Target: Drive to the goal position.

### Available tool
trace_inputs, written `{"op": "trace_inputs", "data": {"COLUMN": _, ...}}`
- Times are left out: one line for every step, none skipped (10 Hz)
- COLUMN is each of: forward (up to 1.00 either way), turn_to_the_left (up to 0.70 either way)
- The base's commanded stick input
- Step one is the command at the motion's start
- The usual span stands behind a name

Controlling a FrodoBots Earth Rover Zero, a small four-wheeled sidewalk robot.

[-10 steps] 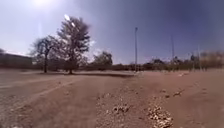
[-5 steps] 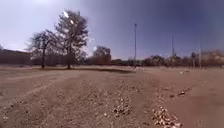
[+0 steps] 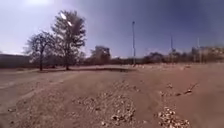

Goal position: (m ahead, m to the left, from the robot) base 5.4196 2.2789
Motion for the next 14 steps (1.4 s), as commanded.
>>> {"op": "trace_inputs", "data": {"forward": 0.50, "turn_to_the_left": 0.00}}
{"op": "trace_inputs", "data": {"forward": 0.50, "turn_to_the_left": 0.00}}
{"op": "trace_inputs", "data": {"forward": 0.50, "turn_to_the_left": 0.00}}
{"op": "trace_inputs", "data": {"forward": 0.50, "turn_to_the_left": 0.00}}
{"op": "trace_inputs", "data": {"forward": 0.50, "turn_to_the_left": 0.00}}
{"op": "trace_inputs", "data": {"forward": 0.50, "turn_to_the_left": 0.00}}
{"op": "trace_inputs", "data": {"forward": 0.50, "turn_to_the_left": 0.00}}
{"op": "trace_inputs", "data": {"forward": 0.50, "turn_to_the_left": 0.00}}
{"op": "trace_inputs", "data": {"forward": 0.50, "turn_to_the_left": 0.00}}
{"op": "trace_inputs", "data": {"forward": 0.50, "turn_to_the_left": 0.00}}
{"op": "trace_inputs", "data": {"forward": 0.50, "turn_to_the_left": 0.00}}
{"op": "trace_inputs", "data": {"forward": 0.50, "turn_to_the_left": 0.00}}
{"op": "trace_inputs", "data": {"forward": 0.50, "turn_to_the_left": 0.00}}
{"op": "trace_inputs", "data": {"forward": 0.50, "turn_to_the_left": 0.00}}
